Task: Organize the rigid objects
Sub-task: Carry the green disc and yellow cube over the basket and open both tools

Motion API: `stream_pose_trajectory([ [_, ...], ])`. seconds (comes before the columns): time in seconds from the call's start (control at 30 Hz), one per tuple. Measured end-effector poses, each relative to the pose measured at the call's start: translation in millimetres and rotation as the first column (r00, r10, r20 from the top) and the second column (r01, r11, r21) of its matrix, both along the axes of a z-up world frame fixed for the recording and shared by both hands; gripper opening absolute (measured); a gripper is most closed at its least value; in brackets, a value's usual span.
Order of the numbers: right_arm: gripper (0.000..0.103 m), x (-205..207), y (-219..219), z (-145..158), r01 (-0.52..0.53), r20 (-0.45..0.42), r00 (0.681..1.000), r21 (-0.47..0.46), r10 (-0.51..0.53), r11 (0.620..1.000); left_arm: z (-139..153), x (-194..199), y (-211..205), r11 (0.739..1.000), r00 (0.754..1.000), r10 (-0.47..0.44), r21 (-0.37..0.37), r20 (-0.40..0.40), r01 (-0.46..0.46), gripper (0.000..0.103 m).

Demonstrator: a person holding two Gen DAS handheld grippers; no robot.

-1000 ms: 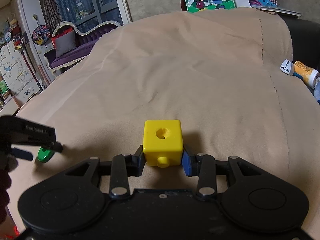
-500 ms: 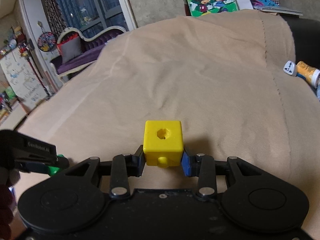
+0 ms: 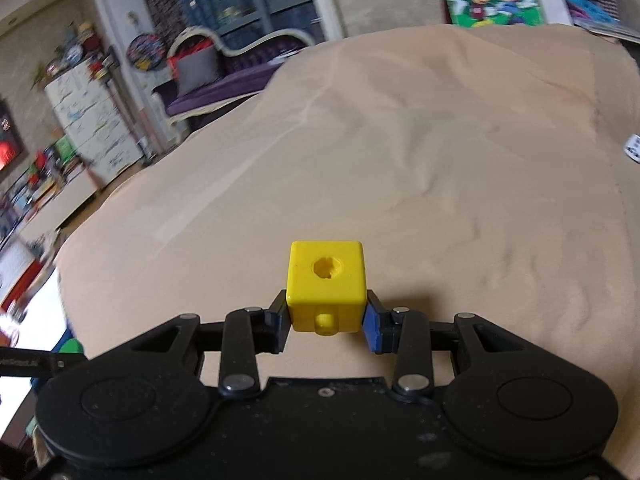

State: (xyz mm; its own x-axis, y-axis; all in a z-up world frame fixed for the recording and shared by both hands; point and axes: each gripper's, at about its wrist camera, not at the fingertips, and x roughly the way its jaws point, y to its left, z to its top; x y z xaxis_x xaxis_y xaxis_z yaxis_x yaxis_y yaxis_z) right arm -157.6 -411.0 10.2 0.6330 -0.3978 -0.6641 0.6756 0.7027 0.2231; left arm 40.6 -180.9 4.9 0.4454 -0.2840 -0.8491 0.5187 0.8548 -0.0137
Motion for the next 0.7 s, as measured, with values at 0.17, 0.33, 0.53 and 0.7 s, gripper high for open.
stream_pose_trajectory([
  [0.17,0.036,19.4,36.9,16.7,-0.078,-0.012,0.997,0.002,0.078,0.997,1.6,11.3,52.8,0.994,0.995,0.104,-0.031,-0.008,-0.104,0.048],
  [0.33,0.036,48.8,84.2,31.0,-0.177,-0.017,0.984,0.023,0.178,0.984,0.6,16.7,92.4,0.978,0.978,0.209,-0.009,-0.027,-0.209,0.048],
  [0.53,0.036,97.4,140.6,35.0,-0.325,-0.032,0.943,0.115,0.330,0.939,-11.9,28.9,147.4,0.944,0.939,0.331,0.018,-0.094,-0.330,0.048],
  [0.7,0.036,135.9,181.4,26.7,-0.413,-0.082,0.898,0.182,0.432,0.892,-23.9,42.7,181.6,0.899,0.884,0.424,-0.021,-0.197,-0.437,0.048],
])
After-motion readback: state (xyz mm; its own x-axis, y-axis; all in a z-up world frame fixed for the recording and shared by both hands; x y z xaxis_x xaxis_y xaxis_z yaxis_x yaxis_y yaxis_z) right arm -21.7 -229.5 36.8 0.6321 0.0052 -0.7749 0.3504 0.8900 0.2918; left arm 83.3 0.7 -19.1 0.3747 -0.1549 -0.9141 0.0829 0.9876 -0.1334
